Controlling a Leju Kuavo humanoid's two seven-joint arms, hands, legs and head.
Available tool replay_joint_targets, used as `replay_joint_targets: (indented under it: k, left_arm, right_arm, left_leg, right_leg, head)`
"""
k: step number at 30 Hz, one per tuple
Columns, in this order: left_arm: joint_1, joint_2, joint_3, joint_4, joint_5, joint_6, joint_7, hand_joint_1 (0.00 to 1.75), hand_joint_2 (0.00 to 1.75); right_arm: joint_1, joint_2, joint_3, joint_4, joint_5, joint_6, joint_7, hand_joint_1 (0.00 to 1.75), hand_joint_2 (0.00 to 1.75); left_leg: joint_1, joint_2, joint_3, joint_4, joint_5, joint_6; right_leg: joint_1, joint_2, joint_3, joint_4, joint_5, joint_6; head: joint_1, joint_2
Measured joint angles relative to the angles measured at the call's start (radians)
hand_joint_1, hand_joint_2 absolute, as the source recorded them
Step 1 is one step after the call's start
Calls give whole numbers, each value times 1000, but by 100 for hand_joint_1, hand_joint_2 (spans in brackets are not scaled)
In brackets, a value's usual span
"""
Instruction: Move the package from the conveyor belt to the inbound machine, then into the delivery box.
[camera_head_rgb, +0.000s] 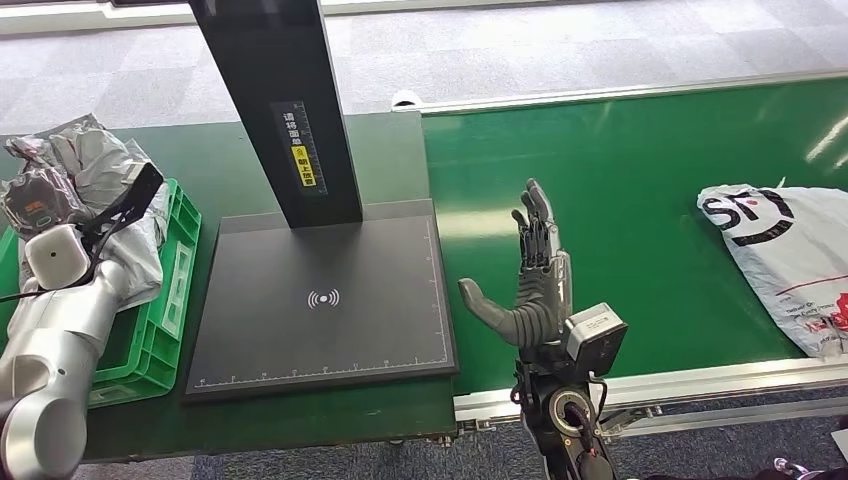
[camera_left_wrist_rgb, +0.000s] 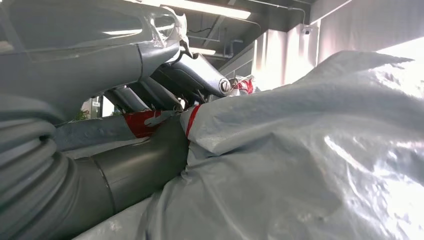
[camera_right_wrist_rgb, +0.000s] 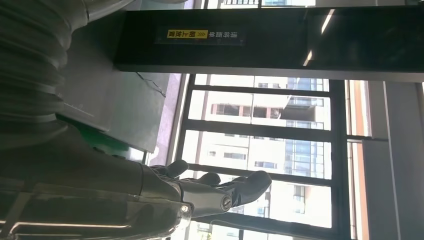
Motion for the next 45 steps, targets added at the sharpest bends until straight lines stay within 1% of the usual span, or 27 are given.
replay_joint_targets:
  k: [5,7,11,14,18,21,22,24,25,26,27,28,29,30,31,32,33,34,35,36,37,38,40,42,45]
  left_arm:
    - [-15,14,-4,45,0,-1,2,175,175]
    - [-17,21,-11,56,0,-17,18,175,175]
    - [-19,52,-36,83,0,-116,105,175,175]
    - [-18,84,-38,106,0,-184,145,175,175]
    - [-12,120,-24,130,4,-240,141,173,175]
    - [-7,128,-5,141,7,-288,134,175,175]
    - [-6,129,0,144,6,-309,144,171,175]
    - [-5,129,4,150,4,-342,170,83,175]
    - [-5,129,7,152,4,-349,174,40,175]
    - [-5,129,11,153,8,-343,162,0,175]
    - [-5,128,20,153,22,-324,127,0,175]
    - [-6,125,34,152,57,-293,60,0,175]
    - [-6,116,58,147,127,-260,-47,0,131]
    - [-6,103,90,138,224,-241,-174,0,87]
    - [-5,82,130,125,353,-251,-315,0,44]
    - [-1,58,175,106,501,-298,-447,0,0]
    - [7,33,218,80,658,-381,-549,0,44]
    - [23,8,258,44,824,-479,-628,0,87]
    - [46,-17,288,-2,987,-572,-674,0,131]
    - [77,-42,308,-60,1147,-639,-699,0,175]
    - [114,-67,317,-123,1290,-668,-710,0,175]
    - [154,-93,320,-193,1418,-662,-715,0,175]
    - [236,-140,311,-338,1602,-588,-730,0,175]
    - [306,-177,291,-472,1702,-502,-758,0,175]
    - [390,-214,242,-638,1752,-428,-814,0,175]
  right_arm:
    - [-1,0,1,0,0,0,0,0,175]
    - [-1,0,2,0,0,0,0,0,175]
    - [-1,-1,4,0,0,5,1,0,175]
    - [-1,-3,6,0,1,18,2,0,175]
    - [-3,-3,7,3,2,29,3,0,175]
    - [-10,-3,8,10,3,33,5,0,175]
    - [-14,-3,8,13,4,34,6,0,175]
    - [-20,-2,9,20,6,35,8,0,175]
    - [-23,-2,10,23,7,34,10,0,175]
    - [-24,-2,11,25,8,33,12,0,175]
    - [-26,-2,11,27,10,30,14,0,175]
    - [-27,-2,11,27,11,25,17,0,175]
    - [-28,-2,11,28,13,20,19,0,175]
    - [-27,-3,10,28,16,14,21,0,175]
    - [-24,-4,9,28,18,10,21,0,175]
    - [-21,-5,8,28,21,8,19,0,175]
    - [-18,-6,6,28,24,7,17,0,175]
    - [-15,-8,3,28,25,7,14,0,175]
    - [-11,-9,1,28,26,7,11,0,175]
    - [-8,-11,-1,28,27,8,9,0,175]
    - [-4,-13,-3,28,27,8,8,0,175]
    - [0,-14,-5,28,28,7,7,0,175]
    - [9,-16,-6,27,29,1,7,0,175]
    - [18,-17,-7,26,30,-7,7,0,175]
    - [23,-18,-8,25,29,-17,13,0,175]
  left_leg:
    - [0,0,0,0,0,0]
    - [0,0,0,0,0,0]
    - [0,1,0,0,0,0]
    - [1,2,0,0,0,0]
    - [1,1,-1,0,0,0]
    - [1,-1,-1,0,0,0]
    - [1,-1,-1,0,0,0]
    - [1,-2,-1,0,0,0]
    - [1,-2,-1,0,0,0]
    - [1,-2,-1,0,0,0]
    - [1,-2,-1,0,0,0]
    - [1,-2,-1,0,0,0]
    - [1,-2,-1,0,0,0]
    - [1,-3,-1,0,0,0]
    - [0,-4,-1,0,0,0]
    - [0,-4,-1,0,0,0]
    - [0,-5,-1,0,0,0]
    - [0,-4,-1,0,0,0]
    - [0,-3,-1,0,0,0]
    - [-1,-2,0,0,0,0]
    - [-1,-1,0,0,0,0]
    - [-1,0,0,0,0,0]
    - [-1,0,0,0,-1,0]
    - [-1,0,-1,0,-1,0]
    - [-1,-2,-2,0,-1,0]
  right_leg:
    - [0,0,0,0,0,0]
    - [0,0,0,0,0,0]
    - [0,1,0,0,0,0]
    - [1,2,-1,0,0,0]
    - [1,1,-1,0,0,-1]
    - [0,0,-1,0,0,-1]
    - [0,0,-1,0,0,-1]
    - [0,0,-1,0,0,0]
    - [0,0,-1,0,0,0]
    - [0,0,-1,0,0,0]
    - [0,0,-1,0,0,0]
    - [0,-1,-2,0,0,0]
    - [0,-1,-2,0,0,0]
    - [0,-2,-2,0,0,0]
    - [0,-3,-1,0,0,0]
    - [0,-4,-1,0,0,0]
    - [0,-4,0,0,0,0]
    - [0,-4,0,0,0,0]
    - [0,-3,0,0,0,0]
    - [-1,-2,0,0,0,0]
    - [-1,-1,0,0,0,0]
    - [-1,0,-1,0,0,0]
    - [-1,0,-1,0,0,0]
    - [-1,0,-2,0,0,0]
    - [-1,-1,-2,0,-1,0]
  head:
    - [0,0]
    - [0,0]
    - [0,0]
    - [0,0]
    - [0,0]
    - [0,0]
    - [0,0]
    - [0,0]
    - [0,0]
    - [0,0]
    - [0,0]
    - [0,0]
    - [0,0]
    - [0,0]
    - [0,0]
    - [0,0]
    - [0,0]
    - [0,0]
    - [0,0]
    - [0,0]
    - [0,0]
    - [0,0]
    - [0,0]
    - [0,0]
    - [0,0]
